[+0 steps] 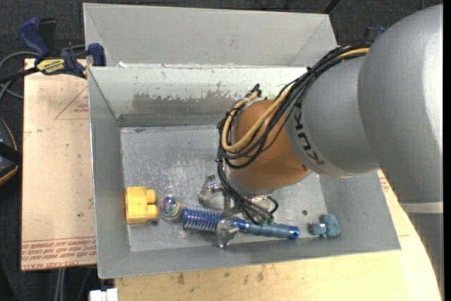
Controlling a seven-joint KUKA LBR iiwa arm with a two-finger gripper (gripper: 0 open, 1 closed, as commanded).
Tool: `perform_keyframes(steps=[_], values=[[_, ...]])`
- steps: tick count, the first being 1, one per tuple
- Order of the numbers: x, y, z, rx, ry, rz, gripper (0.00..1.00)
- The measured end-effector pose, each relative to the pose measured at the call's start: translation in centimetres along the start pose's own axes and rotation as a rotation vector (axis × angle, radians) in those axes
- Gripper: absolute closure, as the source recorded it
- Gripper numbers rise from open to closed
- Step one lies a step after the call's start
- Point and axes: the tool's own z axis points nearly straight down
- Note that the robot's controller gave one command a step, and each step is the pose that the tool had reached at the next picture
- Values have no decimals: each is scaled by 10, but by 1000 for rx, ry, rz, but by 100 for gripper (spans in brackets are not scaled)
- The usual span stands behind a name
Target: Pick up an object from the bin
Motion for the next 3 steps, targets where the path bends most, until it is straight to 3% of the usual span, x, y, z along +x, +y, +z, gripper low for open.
perform_keyframes(steps=[1,2,3], values=[[-1,1,-1,-2,-2,-2,100],[-2,2,-27,-2,6,-3,100],[-5,2,-123,-2,0,-3,100]])
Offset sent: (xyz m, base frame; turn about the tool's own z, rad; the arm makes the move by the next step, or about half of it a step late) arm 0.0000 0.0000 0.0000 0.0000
